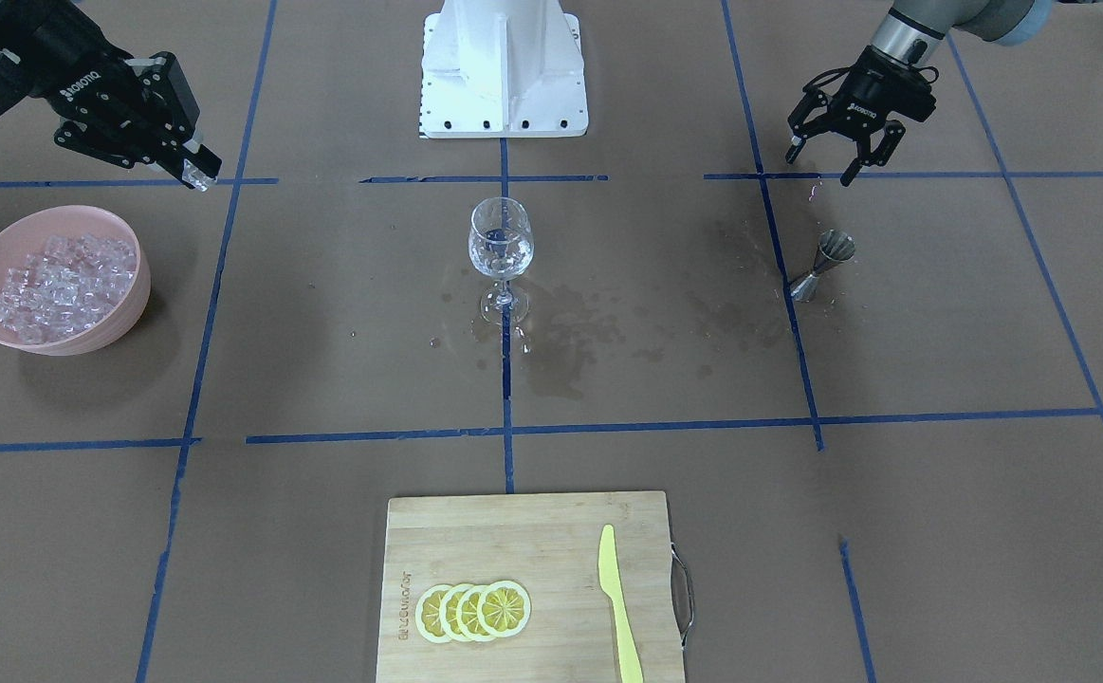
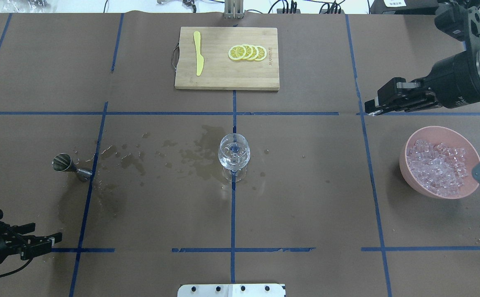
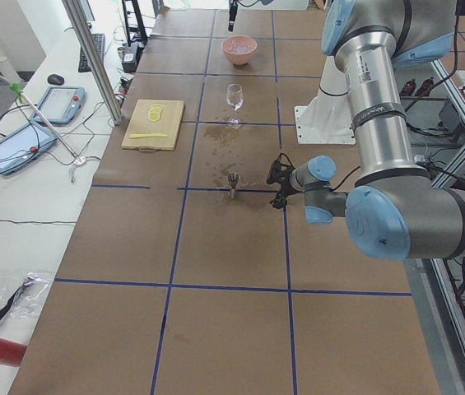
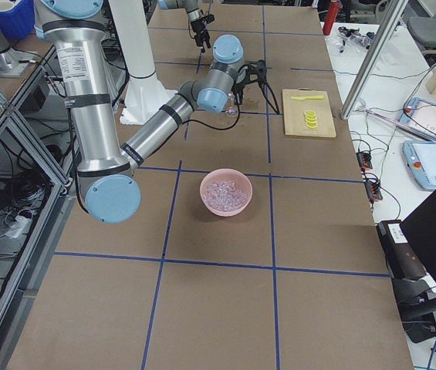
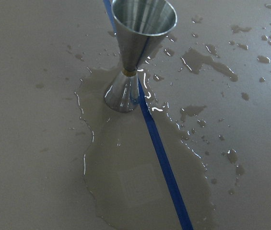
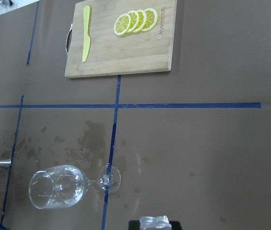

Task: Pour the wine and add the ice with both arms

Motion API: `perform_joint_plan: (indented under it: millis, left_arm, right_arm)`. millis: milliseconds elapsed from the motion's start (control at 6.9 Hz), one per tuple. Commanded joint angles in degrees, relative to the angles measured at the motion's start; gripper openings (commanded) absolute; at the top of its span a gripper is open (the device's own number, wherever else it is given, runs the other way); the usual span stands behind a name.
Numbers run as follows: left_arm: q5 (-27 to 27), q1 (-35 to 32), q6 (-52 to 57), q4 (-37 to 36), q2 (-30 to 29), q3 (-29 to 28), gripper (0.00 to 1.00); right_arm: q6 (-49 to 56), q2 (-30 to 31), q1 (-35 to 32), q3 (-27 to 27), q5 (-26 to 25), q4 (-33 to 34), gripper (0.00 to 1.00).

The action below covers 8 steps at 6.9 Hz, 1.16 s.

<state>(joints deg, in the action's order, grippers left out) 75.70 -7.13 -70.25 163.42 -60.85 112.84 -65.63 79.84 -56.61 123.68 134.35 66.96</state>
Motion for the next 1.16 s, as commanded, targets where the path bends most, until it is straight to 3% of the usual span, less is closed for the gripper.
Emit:
perform_joint_plan:
  millis: [0,290,435,724,869,1014]
  left_arm:
    - [5.30,-0.16,-1.73,-0.03,5.71,5.34,1.00]
    - [9.61,-0.42,-2.00,-3.43,7.41,9.65,1.00]
    - [11.90,-0.42,-5.39,-10.59,7.24,13.86,1.00]
    - [14.19,-0.60,-5.78,-12.24,7.50,15.91,1.00]
    - [15.51,-1.12,-5.69,-17.82,7.33,19.40,1.00]
    - [18.05,-2.87,-5.69,-24.83,6.54,23.52,1.00]
  right_arm:
    - [-0.11,-0.30,1.49,0.07,-1.19,0.19,0.00]
    - [-0.98,-1.17,2.90,0.07,-1.99,0.28,0.00]
    - [-3.08,-2.75,3.26,0.07,-2.34,0.54,0.00]
    - [-3.71,-3.29,5.36,0.07,-3.30,0.63,0.00]
    - [-4.41,-5.38,6.85,-0.10,-4.96,1.94,0.00]
    - [-6.68,-10.19,8.61,-0.10,-5.94,7.69,0.00]
